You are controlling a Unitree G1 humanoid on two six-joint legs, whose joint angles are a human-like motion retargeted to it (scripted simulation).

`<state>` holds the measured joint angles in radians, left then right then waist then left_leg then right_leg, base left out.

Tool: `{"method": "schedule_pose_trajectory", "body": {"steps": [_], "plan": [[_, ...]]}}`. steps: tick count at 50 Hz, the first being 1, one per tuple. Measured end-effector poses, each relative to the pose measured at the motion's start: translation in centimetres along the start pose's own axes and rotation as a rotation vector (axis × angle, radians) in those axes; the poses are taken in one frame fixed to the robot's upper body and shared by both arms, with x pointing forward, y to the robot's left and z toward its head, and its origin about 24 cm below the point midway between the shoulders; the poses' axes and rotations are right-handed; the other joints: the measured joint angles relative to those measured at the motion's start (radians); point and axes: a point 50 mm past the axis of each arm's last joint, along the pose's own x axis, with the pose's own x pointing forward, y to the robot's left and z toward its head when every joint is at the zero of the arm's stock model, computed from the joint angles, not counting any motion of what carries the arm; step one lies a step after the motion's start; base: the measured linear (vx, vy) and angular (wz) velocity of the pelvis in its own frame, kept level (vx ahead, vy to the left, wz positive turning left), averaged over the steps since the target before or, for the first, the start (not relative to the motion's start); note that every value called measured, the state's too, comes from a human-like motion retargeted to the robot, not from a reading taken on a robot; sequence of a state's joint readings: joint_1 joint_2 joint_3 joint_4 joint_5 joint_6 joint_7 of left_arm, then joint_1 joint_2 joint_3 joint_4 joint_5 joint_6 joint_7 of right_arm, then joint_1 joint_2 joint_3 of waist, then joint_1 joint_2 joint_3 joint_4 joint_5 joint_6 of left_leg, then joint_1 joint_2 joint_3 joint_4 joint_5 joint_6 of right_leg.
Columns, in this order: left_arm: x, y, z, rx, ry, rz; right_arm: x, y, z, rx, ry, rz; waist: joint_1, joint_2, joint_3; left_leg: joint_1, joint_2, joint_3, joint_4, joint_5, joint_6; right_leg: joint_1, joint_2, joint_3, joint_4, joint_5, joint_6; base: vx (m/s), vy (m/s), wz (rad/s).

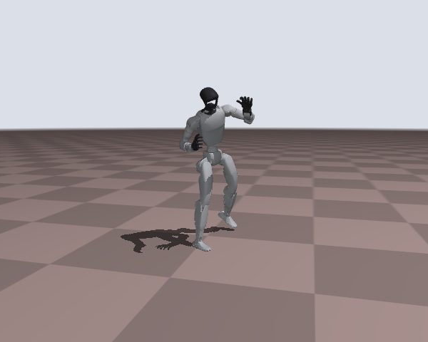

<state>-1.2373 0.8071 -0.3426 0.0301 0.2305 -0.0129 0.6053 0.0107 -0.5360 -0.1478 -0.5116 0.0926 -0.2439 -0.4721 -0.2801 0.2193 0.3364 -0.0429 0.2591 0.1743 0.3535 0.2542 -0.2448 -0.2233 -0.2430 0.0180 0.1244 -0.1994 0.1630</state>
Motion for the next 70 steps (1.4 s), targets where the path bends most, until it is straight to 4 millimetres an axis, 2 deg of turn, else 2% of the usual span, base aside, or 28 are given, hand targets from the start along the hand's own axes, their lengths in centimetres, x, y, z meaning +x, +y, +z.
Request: {"method": "schedule_pose_trajectory", "body": {"steps": [3, 6, 10, 14, 18, 19, 20, 22, 25, 28, 30, 32, 33, 39, 43, 46, 49, 52, 55, 56, 58, 60, 62, 63, 65, 67, 68, 70], "plan": [[-4.5, -0.8, 3.3, -0.441, 0.017, -0.057, -0.1, 1.6, 0.5, 0.075, -0.012, 0.032, -0.012, -0.052, 0.098, -0.01, 0.02, 0.056, 0.027, -0.088, 0.003, -0.045, 0.012, 0.018, 0.017, 0.01, 0.013, -0.24, 0.1, -0.29], [-9.8, -2.5, 5.1, -0.877, 0.199, -0.08, -0.6, 2.9, 1.3, 0.14, -0.019, 0.064, -0.041, -0.109, 0.173, -0.102, 0.018, 0.083, 0.071, -0.203, 0.034, -0.152, 0.006, 0.026, 0.048, 0.029, 0.027, -0.34, 0.15, 0.15], [-15.6, -4.4, 6.5, -1.137, 0.5, -0.014, -1.7, 4.5, 2.2, 0.169, -0.025, 0.126, -0.125, -0.189, 0.184, -0.337, 0.04, 0.256, 0.164, -0.329, 0.131, -0.397, -0.044, 0.004, 0.123, 0.049, 0.053, -0.39, 0.2, 1.05], [-17.0, -6.4, 9.8, -1.356, 0.597, -0.03, -2.4, 5.6, 2.1, 0.103, -0.036, 0.122, -0.164, -0.235, 0.184, -0.558, 0.039, 0.47, 0.181, -0.431, 0.247, -0.646, -0.118, -0.043, 0.14, 0.102, 0.089, -0.39, 0.27, 1.58], [-17.5, -7.3, 11.9, -1.398, 0.565, -0.148, -3.1, 6.1, 1.7, 0.022, -0.03, 0.088, -0.097, -0.213, 0.184, -0.843, 0.043, 0.409, 0.209, -0.485, 0.288, -0.879, -0.136, -0.083, 0.141, 0.173, 0.098, -0.31, 0.31, 1.15], [-17.5, -7.0, 12.9, -1.672, 0.664, -0.058, -3.3, 6.2, 1.5, 0.014, -0.003, 0.063, -0.066, -0.208, 0.184, -0.922, 0.047, 0.383, 0.234, -0.483, 0.28, -0.937, -0.141, -0.089, 0.15, 0.187, 0.097, -0.24, 0.27, 1.05], [-17.4, -6.7, 14.2, -2.068, 0.835, 0.105, -3.5, 6.5, 1.3, 0.011, 0.033, 0.027, -0.033, -0.203, 0.184, -1.004, 0.051, 0.362, 0.262, -0.479, 0.273, -0.997, -0.148, -0.096, 0.161, 0.201, 0.095, -0.2, 0.25, 1.17], [-17.7, -7.5, 12.8, -1.541, 0.571, -0.215, -3.7, 6.3, 1.3, -0.033, 0.013, 0.045, 0.023, -0.197, 0.184, -1.122, 0.052, 0.308, 0.286, -0.45, 0.213, -1.063, -0.162, -0.127, 0.18, 0.221, 0.087, -0.15, 0.22, 1.26], [-17.7, -7.6, 12.1, -1.431, 0.557, -0.22, -4.0, 7.3, 1.4, -0.058, 0.008, 0.083, 0.088, -0.199, 0.184, -1.222, 0.019, 0.241, 0.268, -0.422, 0.167, -1.11, -0.201, -0.183, 0.209, 0.236, 0.063, -0.04, 0.24, 1.19], [-17.8, -7.1, 10.9, -1.42, 0.587, -0.169, -3.8, 7.6, 0.9, -0.22, -0.031, 0.163, 0.139, -0.208, 0.184, -1.258, -0.011, 0.17, 0.253, -0.402, 0.153, -1.096, -0.235, -0.237, 0.255, 0.248, 0.017, 0.0, 0.22, 0.84], [-18.2, -6.7, 9.2, -1.024, 0.554, -0.196, -3.9, 7.0, 0.9, -0.294, -0.04, 0.151, 0.169, -0.204, 0.184, -1.25, -0.026, 0.111, 0.248, -0.395, 0.143, -1.049, -0.254, -0.282, 0.297, 0.247, -0.021, 0.01, 0.2, 0.77], [-18.0, -6.0, 10.5, -1.427, 0.627, -0.088, -3.8, 4.5, 2.0, -0.288, -0.064, 0.057, 0.231, -0.17, 0.184, -1.218, -0.056, 0.053, 0.248, -0.405, 0.137, -0.985, -0.291, -0.325, 0.356, 0.247, -0.005, 0.06, 0.19, 1.0], [-18.2, -5.8, 9.8, -1.38, 0.669, -0.038, -3.7, 4.3, 2.4, -0.3, -0.086, 0.05, 0.246, -0.172, 0.184, -1.187, -0.065, 0.03, 0.236, -0.403, 0.139, -0.941, -0.298, -0.344, 0.371, 0.256, -0.016, 0.12, 0.15, 0.82], [-19.6, -3.8, 8.8, -1.423, 0.664, -0.11, -2.6, 4.4, 5.5, -0.231, -0.237, 0.182, 0.308, -0.221, 0.184, -0.885, -0.092, -0.085, 0.188, -0.445, 0.134, -0.61, -0.33, -0.417, 0.5, 0.269, -0.068, 0.24, 0.07, 0.74], [-20.7, -2.8, 8.3, -1.474, 0.706, -0.105, -0.9, 4.4, 5.4, -0.194, -0.267, 0.124, 0.366, -0.27, 0.184, -0.657, -0.122, -0.136, 0.14, -0.474, 0.121, -0.393, -0.364, -0.437, 0.593, 0.272, -0.109, 0.34, 0.02, 1.15], [-21.4, -2.6, 7.7, -1.438, 0.717, -0.154, 0.9, 4.5, 5.7, -0.204, -0.334, 0.064, 0.425, -0.296, 0.183, -0.509, -0.148, -0.191, 0.104, -0.492, 0.145, -0.251, -0.349, -0.373, 0.623, 0.302, -0.12, 0.35, 0.01, 1.3], [-22.0, -2.2, 7.0, -1.358, 0.709, -0.23, 3.2, 3.8, 7.5, -0.248, -0.482, 0.058, 0.482, -0.33, 0.16, -0.42, -0.168, -0.225, 0.109, -0.499, 0.172, -0.131, -0.298, -0.258, 0.611, 0.347, -0.1, 0.34, -0.03, 1.39], [-22.6, -1.6, 6.4, -1.296, 0.72, -0.288, 5.9, 2.9, 9.4, -0.369, -0.638, 0.128, 0.528, -0.373, 0.094, -0.409, -0.192, -0.278, 0.131, -0.514, 0.199, -0.054, -0.24, -0.152, 0.583, 0.372, -0.061, 0.29, -0.05, 1.41], [-23.5, -1.1, 5.8, -1.264, 0.748, -0.336, 11.2, 1.6, 10.0, -0.731, -0.684, 0.238, 0.557, -0.416, 0.05, -0.41, -0.242, -0.342, 0.122, -0.513, 0.215, 0.011, -0.222, -0.099, 0.547, 0.405, 0.006, 0.2, 0.0, 1.46], [-24.1, -1.1, 5.3, -1.255, 0.779, -0.347, 14.0, 1.3, 9.2, -0.828, -0.613, 0.286, 0.562, -0.432, 0.031, -0.42, -0.251, -0.361, 0.116, -0.509, 0.207, 0.012, -0.216, -0.09, 0.55, 0.413, 0.016, 0.14, -0.03, 1.3], [-25.8, -0.9, 4.1, -1.22, 0.866, -0.355, 20.3, -0.7, 7.2, -1.038, -0.398, 0.275, 0.571, -0.462, 0.016, -0.403, -0.267, -0.388, 0.088, -0.496, 0.192, 0.037, -0.207, -0.072, 0.544, 0.441, 0.042, 0.12, -0.02, 0.95], [-27.7, -0.9, 2.8, -1.158, 0.95, -0.368, 26.1, -5.0, 6.0, -1.287, -0.098, 0.135, 0.6, -0.471, 0.011, -0.388, -0.268, -0.388, 0.076, -0.486, 0.182, 0.046, -0.192, -0.038, 0.544, 0.473, 0.056, 0.09, -0.03, 0.4], [-28.4, -0.7, 1.6, -1.019, 0.948, -0.441, 27.4, -12.4, 6.9, -1.475, 0.207, -0.113, 0.679, -0.484, 0.024, -0.384, -0.26, -0.374, 0.073, -0.481, 0.185, 0.037, -0.165, 0.022, 0.545, 0.496, 0.07, 0.09, -0.07, 0.06], [-28.5, -0.5, 1.0, -0.958, 0.943, -0.48, 26.9, -15.4, 7.8, -1.428, 0.31, -0.239, 0.714, -0.493, 0.035, -0.383, -0.26, -0.368, 0.07, -0.48, 0.196, 0.035, -0.153, 0.052, 0.544, 0.502, 0.074, 0.12, -0.09, 0.23], [-29.0, 0.5, 0.4, -0.905, 0.968, -0.474, 26.8, -17.0, 10.2, -1.13, 0.259, -0.363, 0.732, -0.487, 0.046, -0.378, -0.26, -0.373, 0.06, -0.477, 0.2, 0.057, -0.123, 0.094, 0.523, 0.513, 0.089, 0.15, -0.08, 0.63], [-30.3, 2.8, 0.0, -0.92, 1.081, -0.339, 26.9, -13.0, 10.6, -0.755, 0.008, -0.242, 0.662, -0.483, 0.046, -0.367, -0.268, -0.415, 0.05, -0.481, 0.207, 0.113, -0.09, 0.111, 0.482, 0.522, 0.094, 0.17, -0.04, 1.15], [-31.3, 4.2, 0.0, -0.909, 1.154, -0.271, 26.0, -10.6, 9.9, -0.715, -0.08, -0.176, 0.619, -0.485, 0.04, -0.36, -0.273, -0.439, 0.042, -0.482, 0.214, 0.143, -0.073, 0.116, 0.461, 0.527, 0.095, 0.17, -0.04, 1.21], [-33.1, 5.3, 0.4, -0.886, 1.251, -0.215, 22.2, -8.6, 8.6, -0.774, -0.224, -0.099, 0.604, -0.473, 0.022, -0.36, -0.264, -0.488, 0.036, -0.482, 0.223, 0.184, -0.028, 0.12, 0.414, 0.55, 0.099, 0.17, -0.07, 1.04]]}}
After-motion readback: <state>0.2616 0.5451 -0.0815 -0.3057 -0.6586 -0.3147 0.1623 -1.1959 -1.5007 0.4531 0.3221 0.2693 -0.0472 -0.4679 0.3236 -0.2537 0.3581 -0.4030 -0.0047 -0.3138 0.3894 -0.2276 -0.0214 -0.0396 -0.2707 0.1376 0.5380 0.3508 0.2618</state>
